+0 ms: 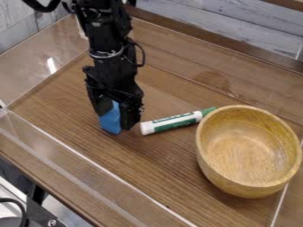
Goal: Put the blue block in the brown bowl
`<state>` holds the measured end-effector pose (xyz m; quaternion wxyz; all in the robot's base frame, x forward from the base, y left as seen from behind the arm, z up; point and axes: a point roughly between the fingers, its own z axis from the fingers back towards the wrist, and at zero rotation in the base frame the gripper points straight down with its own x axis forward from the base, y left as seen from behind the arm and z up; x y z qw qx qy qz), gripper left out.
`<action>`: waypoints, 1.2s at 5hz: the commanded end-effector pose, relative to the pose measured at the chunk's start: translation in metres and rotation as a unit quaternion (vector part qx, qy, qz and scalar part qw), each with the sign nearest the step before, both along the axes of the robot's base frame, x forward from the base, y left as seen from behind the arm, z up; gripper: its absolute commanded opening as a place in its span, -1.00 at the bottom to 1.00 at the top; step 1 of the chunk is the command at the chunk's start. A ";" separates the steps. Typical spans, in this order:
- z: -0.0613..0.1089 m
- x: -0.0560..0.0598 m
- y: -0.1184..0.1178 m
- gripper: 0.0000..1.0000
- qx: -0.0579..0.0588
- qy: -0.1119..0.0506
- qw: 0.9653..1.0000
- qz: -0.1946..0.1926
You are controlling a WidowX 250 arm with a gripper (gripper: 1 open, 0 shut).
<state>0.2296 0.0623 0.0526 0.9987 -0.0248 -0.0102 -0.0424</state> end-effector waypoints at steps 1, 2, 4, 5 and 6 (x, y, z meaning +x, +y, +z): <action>0.008 0.011 0.006 1.00 0.006 -0.025 1.000 0.004; 0.007 0.015 0.007 1.00 0.005 -0.029 1.000 0.002; 0.013 0.024 0.011 -1.00 0.008 -0.035 0.999 -0.004; 0.017 0.030 0.014 -1.00 0.010 -0.041 0.999 -0.008; 0.021 0.035 0.016 -1.00 0.012 -0.050 0.999 -0.012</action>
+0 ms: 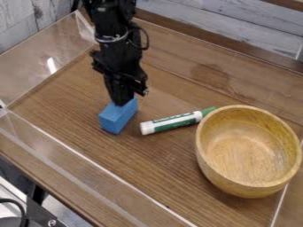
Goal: Put the blue block in the brown bowl
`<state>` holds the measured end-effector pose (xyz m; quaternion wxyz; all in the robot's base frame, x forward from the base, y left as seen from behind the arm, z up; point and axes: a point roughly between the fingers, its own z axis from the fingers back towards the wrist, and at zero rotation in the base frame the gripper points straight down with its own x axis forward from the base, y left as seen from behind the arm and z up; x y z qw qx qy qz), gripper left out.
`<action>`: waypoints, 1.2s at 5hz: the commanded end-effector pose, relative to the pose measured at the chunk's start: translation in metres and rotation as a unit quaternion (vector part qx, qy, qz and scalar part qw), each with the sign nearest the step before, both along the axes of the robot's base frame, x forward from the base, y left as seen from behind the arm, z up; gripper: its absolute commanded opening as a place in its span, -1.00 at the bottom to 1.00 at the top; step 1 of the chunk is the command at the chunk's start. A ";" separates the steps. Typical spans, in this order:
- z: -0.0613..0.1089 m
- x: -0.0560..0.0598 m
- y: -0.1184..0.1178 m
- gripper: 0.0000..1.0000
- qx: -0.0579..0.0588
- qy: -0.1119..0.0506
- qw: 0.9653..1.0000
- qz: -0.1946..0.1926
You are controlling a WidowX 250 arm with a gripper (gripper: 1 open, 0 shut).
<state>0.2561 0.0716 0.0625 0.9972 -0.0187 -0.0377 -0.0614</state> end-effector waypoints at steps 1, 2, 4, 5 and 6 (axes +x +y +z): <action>0.009 0.010 0.008 1.00 0.007 -0.026 1.000 0.004; 0.006 0.012 0.009 1.00 0.008 -0.028 1.000 0.000; 0.008 0.014 0.011 -1.00 0.012 -0.033 0.999 -0.007; 0.009 0.016 0.012 -1.00 0.013 -0.037 0.999 -0.010; 0.010 0.018 0.012 -1.00 0.015 -0.042 0.999 -0.013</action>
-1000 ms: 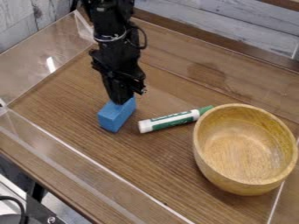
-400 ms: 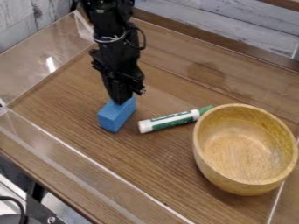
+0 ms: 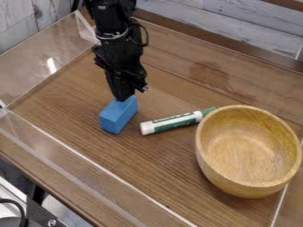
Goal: Put the blue block in the brown bowl
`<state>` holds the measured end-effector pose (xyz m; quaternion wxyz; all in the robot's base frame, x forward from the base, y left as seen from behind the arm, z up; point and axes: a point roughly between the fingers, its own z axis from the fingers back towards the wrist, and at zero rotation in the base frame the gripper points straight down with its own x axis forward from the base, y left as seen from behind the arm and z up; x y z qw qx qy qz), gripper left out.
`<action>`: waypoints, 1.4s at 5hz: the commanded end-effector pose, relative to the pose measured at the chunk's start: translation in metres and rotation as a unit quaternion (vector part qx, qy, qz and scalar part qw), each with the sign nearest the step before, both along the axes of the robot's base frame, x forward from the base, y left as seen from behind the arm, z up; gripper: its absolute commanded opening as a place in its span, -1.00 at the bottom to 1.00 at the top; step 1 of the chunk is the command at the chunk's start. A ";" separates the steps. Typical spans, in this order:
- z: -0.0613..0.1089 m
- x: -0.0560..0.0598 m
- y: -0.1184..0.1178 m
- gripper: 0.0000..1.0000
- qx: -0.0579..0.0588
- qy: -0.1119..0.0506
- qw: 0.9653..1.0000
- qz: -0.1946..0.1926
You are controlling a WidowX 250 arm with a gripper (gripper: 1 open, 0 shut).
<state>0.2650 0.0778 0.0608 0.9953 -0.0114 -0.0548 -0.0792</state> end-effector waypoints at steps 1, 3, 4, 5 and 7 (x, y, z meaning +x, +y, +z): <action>0.011 0.010 0.006 -1.00 0.008 -0.027 1.000 0.001; 0.009 0.012 0.006 1.00 0.010 -0.033 0.999 -0.002; 0.007 0.012 0.006 1.00 0.011 -0.036 0.999 -0.004; 0.002 0.010 0.009 1.00 0.010 -0.035 0.999 0.000; -0.007 0.008 0.014 1.00 0.007 -0.033 0.999 0.007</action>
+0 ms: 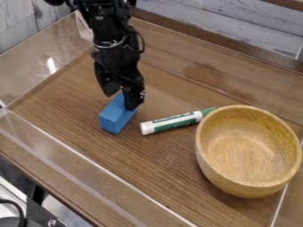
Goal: Put the blue block in the brown bowl
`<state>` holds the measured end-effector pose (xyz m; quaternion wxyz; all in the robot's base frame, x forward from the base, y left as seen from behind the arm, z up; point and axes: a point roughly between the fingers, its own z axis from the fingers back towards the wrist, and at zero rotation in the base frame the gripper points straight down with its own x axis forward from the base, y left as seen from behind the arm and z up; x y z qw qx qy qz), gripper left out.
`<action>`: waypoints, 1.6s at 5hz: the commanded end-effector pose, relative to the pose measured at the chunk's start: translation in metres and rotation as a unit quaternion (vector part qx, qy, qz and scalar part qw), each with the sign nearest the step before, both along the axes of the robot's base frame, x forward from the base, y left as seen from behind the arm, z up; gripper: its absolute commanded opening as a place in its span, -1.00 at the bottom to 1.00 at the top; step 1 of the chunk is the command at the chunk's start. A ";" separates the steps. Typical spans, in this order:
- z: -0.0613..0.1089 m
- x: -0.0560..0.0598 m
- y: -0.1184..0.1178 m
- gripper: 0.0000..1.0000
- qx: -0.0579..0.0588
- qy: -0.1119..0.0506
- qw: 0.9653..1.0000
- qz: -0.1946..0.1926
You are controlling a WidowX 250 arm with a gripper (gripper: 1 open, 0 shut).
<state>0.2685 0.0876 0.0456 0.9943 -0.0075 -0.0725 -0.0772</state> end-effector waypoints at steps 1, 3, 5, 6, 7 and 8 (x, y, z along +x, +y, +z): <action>0.006 0.004 0.006 -1.00 0.003 -0.016 1.000 0.008; 0.018 0.006 0.009 -1.00 0.007 -0.015 1.000 0.005; 0.029 0.007 0.012 -1.00 0.007 -0.018 1.000 0.004; 0.035 0.008 0.013 -1.00 0.006 -0.021 1.000 0.003; 0.041 0.009 0.014 -1.00 0.005 -0.024 1.000 0.004; 0.046 0.009 0.014 -1.00 0.004 -0.027 1.000 0.003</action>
